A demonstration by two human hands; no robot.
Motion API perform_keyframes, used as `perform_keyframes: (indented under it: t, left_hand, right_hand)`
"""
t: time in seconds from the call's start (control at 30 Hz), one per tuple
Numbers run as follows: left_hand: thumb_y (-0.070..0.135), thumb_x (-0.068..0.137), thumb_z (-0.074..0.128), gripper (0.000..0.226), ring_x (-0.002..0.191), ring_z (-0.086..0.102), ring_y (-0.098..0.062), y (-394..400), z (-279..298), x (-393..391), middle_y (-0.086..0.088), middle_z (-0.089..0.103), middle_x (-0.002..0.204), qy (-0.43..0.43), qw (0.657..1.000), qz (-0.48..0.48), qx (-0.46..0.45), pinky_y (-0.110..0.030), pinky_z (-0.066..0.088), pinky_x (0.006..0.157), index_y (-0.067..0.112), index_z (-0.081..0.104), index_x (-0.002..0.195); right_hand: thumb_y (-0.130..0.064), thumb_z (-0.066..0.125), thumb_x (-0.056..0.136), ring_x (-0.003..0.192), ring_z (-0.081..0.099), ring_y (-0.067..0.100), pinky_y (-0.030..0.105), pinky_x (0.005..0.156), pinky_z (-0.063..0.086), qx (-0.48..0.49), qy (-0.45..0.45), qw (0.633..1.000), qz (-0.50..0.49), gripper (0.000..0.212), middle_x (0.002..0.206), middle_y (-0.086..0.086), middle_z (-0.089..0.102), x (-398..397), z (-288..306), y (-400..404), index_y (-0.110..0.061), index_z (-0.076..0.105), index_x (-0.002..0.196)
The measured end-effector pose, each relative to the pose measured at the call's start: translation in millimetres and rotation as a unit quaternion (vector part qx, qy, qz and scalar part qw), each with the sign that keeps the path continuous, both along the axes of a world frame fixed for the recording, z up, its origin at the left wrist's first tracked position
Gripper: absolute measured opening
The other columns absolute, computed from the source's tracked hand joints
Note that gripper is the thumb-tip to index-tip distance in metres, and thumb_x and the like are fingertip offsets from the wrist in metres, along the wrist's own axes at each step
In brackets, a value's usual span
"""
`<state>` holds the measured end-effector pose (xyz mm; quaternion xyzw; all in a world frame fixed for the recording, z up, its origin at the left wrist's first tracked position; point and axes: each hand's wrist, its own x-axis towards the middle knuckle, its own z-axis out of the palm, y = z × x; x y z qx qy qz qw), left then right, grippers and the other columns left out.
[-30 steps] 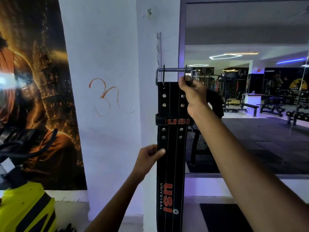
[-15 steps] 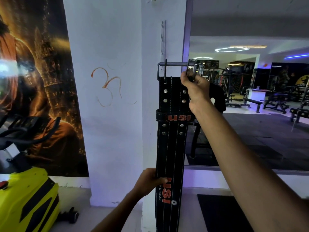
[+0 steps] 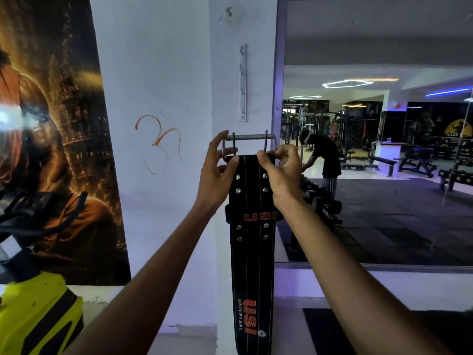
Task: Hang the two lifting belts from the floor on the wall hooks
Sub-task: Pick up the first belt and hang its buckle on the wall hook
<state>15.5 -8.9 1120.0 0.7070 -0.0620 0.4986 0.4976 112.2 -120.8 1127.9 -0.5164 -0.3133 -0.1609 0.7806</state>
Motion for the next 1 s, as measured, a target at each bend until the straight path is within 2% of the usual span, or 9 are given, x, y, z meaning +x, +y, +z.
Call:
perform_keyframes:
  t: [0.17, 0.27, 0.37, 0.5, 0.57, 0.7, 0.83, 0.93, 1.0]
  left_hand:
    - [0.013, 0.101, 0.057, 0.040, 0.088, 0.066, 0.007, 6.5, 0.4, 8.4, 0.000, 0.069, 0.113, 0.014, 0.999, 0.052, -0.002, -0.024, 0.058, 0.089, 0.020, 0.059, 0.141]
    - [0.017, 0.101, 0.059, 0.041, 0.101, 0.071, -0.010, 9.0, -0.6, 13.0, -0.001, 0.069, 0.129, 0.027, 0.998, 0.057, -0.006, -0.036, 0.059, 0.096, 0.021, 0.059, 0.141]
    - [0.012, 0.097, 0.060, 0.036, 0.123, 0.064, -0.023, 8.2, -1.5, 17.3, 0.006, 0.063, 0.134, 0.004, 0.997, 0.074, 0.029, -0.046, 0.057, 0.101, 0.035, 0.066, 0.124]
    - [0.011, 0.095, 0.062, 0.027, 0.116, 0.067, -0.033, 5.9, -4.9, 28.2, 0.005, 0.068, 0.125, 0.006, 0.998, 0.066, 0.023, -0.053, 0.056, 0.098, 0.033, 0.069, 0.107]
    - [0.006, 0.095, 0.061, 0.023, 0.111, 0.069, -0.033, 2.1, -4.5, 35.1, 0.004, 0.071, 0.121, 0.000, 0.998, 0.068, 0.018, -0.052, 0.056, 0.098, 0.023, 0.071, 0.107]
    - [0.001, 0.093, 0.061, 0.025, 0.114, 0.068, -0.036, -7.7, -1.4, 48.6, 0.006, 0.071, 0.122, -0.015, 0.998, 0.063, -0.023, -0.054, 0.058, 0.094, 0.021, 0.073, 0.103]
    - [-0.002, 0.092, 0.061, 0.023, 0.120, 0.066, -0.026, -10.6, 6.9, 61.8, 0.002, 0.068, 0.126, -0.030, 0.996, 0.076, -0.023, -0.043, 0.059, 0.095, 0.014, 0.072, 0.105]
    - [-0.003, 0.093, 0.063, 0.017, 0.120, 0.063, -0.002, -7.0, 12.7, 69.9, -0.005, 0.066, 0.128, -0.039, 0.996, 0.077, -0.010, -0.028, 0.056, 0.093, 0.008, 0.071, 0.103]
    - [-0.003, 0.092, 0.066, 0.017, 0.122, 0.064, -0.009, 2.9, 17.8, 79.8, -0.004, 0.065, 0.126, -0.046, 0.997, 0.066, -0.010, -0.033, 0.056, 0.095, 0.014, 0.068, 0.096]
  right_hand:
    - [-0.016, 0.075, 0.086, 0.094, 0.058, -0.010, -0.003, 0.073, 0.041, -0.034, -0.047, 0.998, 0.020, 0.031, 0.100, -0.007, 0.064, -4.5, -2.3, -2.3, -0.017, 0.065, 0.115]
    - [-0.021, 0.070, 0.091, 0.090, 0.060, -0.018, 0.002, 0.070, 0.048, -0.062, -0.060, 0.996, 0.013, 0.027, 0.106, -0.002, 0.066, -2.9, -4.3, -4.9, -0.015, 0.066, 0.117]
    - [-0.027, 0.058, 0.099, 0.096, 0.065, 0.012, 0.020, 0.052, 0.057, -0.123, -0.062, 0.990, 0.006, 0.020, 0.118, 0.010, 0.067, -0.6, -5.6, -9.8, -0.015, 0.068, 0.110]
    - [-0.019, 0.052, 0.101, 0.078, 0.060, -0.002, 0.010, 0.058, 0.051, -0.138, -0.066, 0.988, -0.013, 0.018, 0.110, 0.001, 0.066, 6.5, -3.2, -16.6, -0.011, 0.068, 0.107]
    - [-0.017, 0.055, 0.100, 0.078, 0.061, 0.009, 0.012, 0.061, 0.053, -0.117, -0.044, 0.992, -0.020, 0.016, 0.110, 0.012, 0.067, 11.3, -2.6, -18.8, -0.007, 0.067, 0.107]
    - [-0.019, 0.061, 0.097, 0.073, 0.067, 0.006, 0.015, 0.043, 0.053, -0.081, -0.023, 0.996, -0.016, 0.019, 0.105, 0.018, 0.068, 25.3, -1.6, -22.3, -0.009, 0.069, 0.111]
    - [-0.024, 0.065, 0.094, 0.076, 0.067, 0.011, 0.048, 0.054, 0.060, -0.066, -0.040, 0.997, -0.017, 0.009, 0.105, 0.002, 0.070, 46.3, -0.6, -18.8, -0.021, 0.070, 0.101]
    - [-0.026, 0.066, 0.094, 0.081, 0.069, 0.012, 0.039, 0.064, 0.062, -0.058, -0.061, 0.996, -0.015, 0.011, 0.108, 0.003, 0.071, 62.0, 3.9, -11.2, -0.021, 0.070, 0.103]
    - [-0.025, 0.066, 0.094, 0.094, 0.070, 0.015, 0.035, 0.078, 0.060, -0.050, -0.074, 0.996, -0.016, 0.016, 0.109, 0.003, 0.071, 75.3, 8.3, -2.9, -0.016, 0.071, 0.106]
